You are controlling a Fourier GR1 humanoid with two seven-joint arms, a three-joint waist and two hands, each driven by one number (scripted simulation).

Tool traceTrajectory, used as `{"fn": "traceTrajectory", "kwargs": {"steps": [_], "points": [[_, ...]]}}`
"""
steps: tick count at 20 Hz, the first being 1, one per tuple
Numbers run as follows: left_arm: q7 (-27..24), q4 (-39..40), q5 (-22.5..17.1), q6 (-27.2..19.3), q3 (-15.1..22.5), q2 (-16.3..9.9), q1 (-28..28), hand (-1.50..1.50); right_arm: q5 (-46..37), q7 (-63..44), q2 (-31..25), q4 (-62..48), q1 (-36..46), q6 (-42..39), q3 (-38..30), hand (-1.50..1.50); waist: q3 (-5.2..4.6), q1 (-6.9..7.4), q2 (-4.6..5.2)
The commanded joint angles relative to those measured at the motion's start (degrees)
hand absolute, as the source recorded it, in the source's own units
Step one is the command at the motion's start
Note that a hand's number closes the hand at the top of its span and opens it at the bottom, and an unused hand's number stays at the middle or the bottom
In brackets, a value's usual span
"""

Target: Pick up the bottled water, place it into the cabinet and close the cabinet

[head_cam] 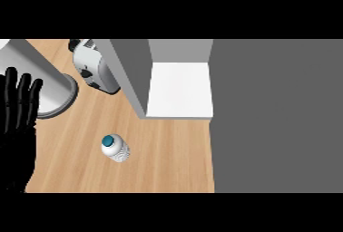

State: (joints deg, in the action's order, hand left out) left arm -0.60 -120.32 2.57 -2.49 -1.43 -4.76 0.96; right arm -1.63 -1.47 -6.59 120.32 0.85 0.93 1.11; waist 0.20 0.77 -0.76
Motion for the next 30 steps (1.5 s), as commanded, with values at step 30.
{"fn": "traceTrajectory", "kwargs": {"steps": [30], "points": [[12.9,-7.3,13.8,-22.6,25.2,4.8,-22.0,-1.5,18.9,-10.1,1.2,28.6,-36.6,-13.2,2.7,-1.5,-0.22,-1.34,0.56]]}}
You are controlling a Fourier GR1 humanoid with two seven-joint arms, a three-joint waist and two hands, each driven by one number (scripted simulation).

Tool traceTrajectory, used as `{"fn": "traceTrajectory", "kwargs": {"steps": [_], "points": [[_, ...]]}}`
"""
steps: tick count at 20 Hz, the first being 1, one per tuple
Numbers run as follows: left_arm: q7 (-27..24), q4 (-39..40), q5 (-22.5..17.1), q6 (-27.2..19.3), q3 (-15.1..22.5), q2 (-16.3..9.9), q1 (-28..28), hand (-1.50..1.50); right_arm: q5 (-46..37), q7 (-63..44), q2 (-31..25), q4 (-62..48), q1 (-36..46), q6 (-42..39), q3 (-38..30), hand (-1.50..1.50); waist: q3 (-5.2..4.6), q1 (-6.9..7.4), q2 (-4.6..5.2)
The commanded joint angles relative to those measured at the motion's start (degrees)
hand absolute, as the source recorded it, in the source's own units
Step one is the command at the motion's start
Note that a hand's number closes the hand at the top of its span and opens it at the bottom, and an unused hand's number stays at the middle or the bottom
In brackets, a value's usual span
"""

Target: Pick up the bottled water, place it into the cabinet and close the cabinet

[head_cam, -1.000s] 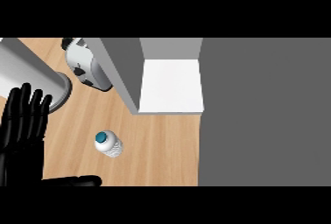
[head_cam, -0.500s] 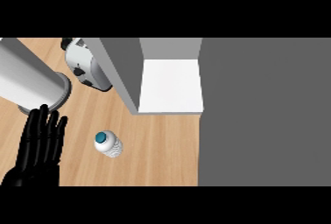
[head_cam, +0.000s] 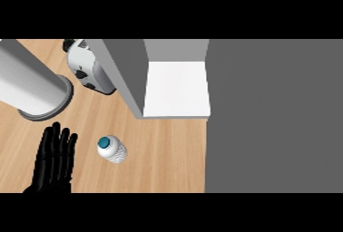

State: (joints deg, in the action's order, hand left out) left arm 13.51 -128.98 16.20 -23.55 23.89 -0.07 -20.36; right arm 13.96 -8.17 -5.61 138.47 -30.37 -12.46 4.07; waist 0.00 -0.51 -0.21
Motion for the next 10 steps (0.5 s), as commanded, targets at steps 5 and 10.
{"fn": "traceTrajectory", "kwargs": {"steps": [5,10], "points": [[-7.3,8.1,-7.2,-0.1,-9.7,-1.4,0.8,-1.5,2.4,0.2,0.4,9.5,-8.0,-1.9,0.3,-1.5,-0.06,-0.27,0.07],[-13.8,17.0,-9.0,-0.6,-10.4,-0.4,1.4,-1.5,-1.5,2.3,1.1,8.9,-8.1,-1.6,3.0,-1.5,-0.07,0.0,0.16]]}}
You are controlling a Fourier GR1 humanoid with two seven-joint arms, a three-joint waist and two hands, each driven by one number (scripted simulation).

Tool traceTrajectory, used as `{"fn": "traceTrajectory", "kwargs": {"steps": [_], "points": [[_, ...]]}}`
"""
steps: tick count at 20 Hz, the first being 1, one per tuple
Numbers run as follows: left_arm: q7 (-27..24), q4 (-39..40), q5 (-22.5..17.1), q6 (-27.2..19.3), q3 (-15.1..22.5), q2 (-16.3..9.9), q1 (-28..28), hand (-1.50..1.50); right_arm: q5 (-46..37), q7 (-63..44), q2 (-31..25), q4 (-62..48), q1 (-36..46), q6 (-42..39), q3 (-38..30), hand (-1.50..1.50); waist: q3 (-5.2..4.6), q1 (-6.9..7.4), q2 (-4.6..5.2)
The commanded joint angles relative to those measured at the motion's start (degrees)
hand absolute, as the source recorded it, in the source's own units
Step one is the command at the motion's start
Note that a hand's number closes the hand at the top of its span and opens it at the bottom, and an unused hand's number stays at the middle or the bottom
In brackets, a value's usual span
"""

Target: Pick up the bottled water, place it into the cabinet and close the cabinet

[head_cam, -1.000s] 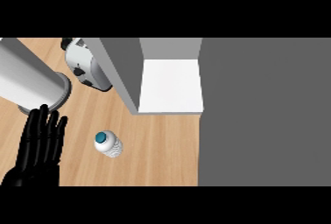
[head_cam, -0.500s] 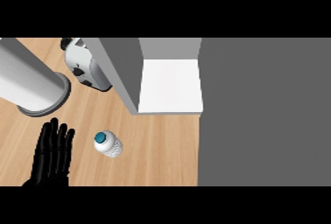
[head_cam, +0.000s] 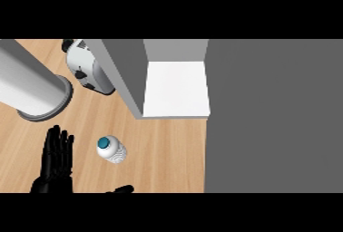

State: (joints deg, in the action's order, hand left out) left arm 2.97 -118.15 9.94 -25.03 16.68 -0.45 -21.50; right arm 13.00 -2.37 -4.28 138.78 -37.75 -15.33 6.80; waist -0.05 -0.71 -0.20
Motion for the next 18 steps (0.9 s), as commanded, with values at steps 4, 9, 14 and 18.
{"fn": "traceTrajectory", "kwargs": {"steps": [4,9,14,18], "points": [[-8.4,10.8,-7.5,2.9,-5.6,-0.1,0.4,-1.5,1.5,2.3,-0.9,9.0,-9.4,-2.8,-1.4,-1.5,0.01,-0.31,-0.06],[-17.6,21.4,-11.1,5.0,-9.5,0.1,2.4,-1.5,2.8,1.3,-1.4,11.8,-10.2,-1.6,-1.5,-1.5,-0.04,-0.05,0.06],[-27.0,35.5,-16.8,5.6,-15.0,0.4,8.8,-1.5,0.0,4.4,-0.9,10.7,-13.5,-3.3,0.7,-1.5,-0.07,-0.43,0.07],[-30.9,43.3,-18.8,7.8,-18.3,0.4,12.3,-1.5,-0.9,5.8,-1.2,11.3,-15.3,-4.1,1.7,-1.5,-0.06,-0.35,0.12]]}}
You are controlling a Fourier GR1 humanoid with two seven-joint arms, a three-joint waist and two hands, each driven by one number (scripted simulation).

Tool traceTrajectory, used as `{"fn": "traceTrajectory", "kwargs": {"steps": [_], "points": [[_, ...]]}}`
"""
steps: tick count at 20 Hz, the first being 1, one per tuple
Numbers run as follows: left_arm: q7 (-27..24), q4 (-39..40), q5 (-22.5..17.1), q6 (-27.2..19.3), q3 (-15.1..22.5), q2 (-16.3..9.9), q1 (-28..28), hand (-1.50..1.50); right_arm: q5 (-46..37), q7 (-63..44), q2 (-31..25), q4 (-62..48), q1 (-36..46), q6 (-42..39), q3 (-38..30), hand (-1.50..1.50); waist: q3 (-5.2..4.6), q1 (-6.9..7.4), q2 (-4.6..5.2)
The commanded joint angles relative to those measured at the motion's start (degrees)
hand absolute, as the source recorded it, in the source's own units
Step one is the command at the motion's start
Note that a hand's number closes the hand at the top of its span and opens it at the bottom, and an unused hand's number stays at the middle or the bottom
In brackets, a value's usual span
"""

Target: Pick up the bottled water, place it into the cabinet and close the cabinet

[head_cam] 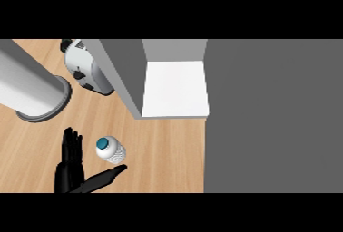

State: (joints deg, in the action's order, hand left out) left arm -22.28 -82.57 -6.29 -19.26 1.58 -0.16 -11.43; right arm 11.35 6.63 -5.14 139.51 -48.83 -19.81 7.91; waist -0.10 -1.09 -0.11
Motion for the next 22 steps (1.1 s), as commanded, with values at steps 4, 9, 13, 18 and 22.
{"fn": "traceTrajectory", "kwargs": {"steps": [4,9,13,18,22], "points": [[-10.2,15.0,-3.5,1.2,-1.0,0.1,3.7,-1.5,1.6,0.0,-1.0,8.8,-6.6,-1.8,-0.6,-1.5,0.03,0.03,-0.01],[-15.5,25.7,-7.8,11.7,-3.3,0.1,8.6,-1.5,5.2,-1.6,-2.5,9.1,-4.8,-1.3,-3.5,-1.5,-0.03,0.09,0.21],[-21.6,35.8,-9.7,14.0,-5.0,0.1,12.9,-1.5,1.4,4.4,-1.7,9.0,-12.0,-4.3,-0.5,-1.5,-0.05,-0.89,0.01],[-27.7,43.7,-12.4,17.7,-6.5,0.1,16.6,-1.5,3.2,-0.7,-2.2,10.4,-8.3,-1.4,-2.4,-1.5,-0.06,0.2,0.32],[-29.0,47.2,-18.7,15.6,-5.3,0.2,21.5,1.5,2.5,0.9,-2.1,7.2,-5.6,-1.6,-2.3,-1.5,-0.06,0.04,0.35]]}}
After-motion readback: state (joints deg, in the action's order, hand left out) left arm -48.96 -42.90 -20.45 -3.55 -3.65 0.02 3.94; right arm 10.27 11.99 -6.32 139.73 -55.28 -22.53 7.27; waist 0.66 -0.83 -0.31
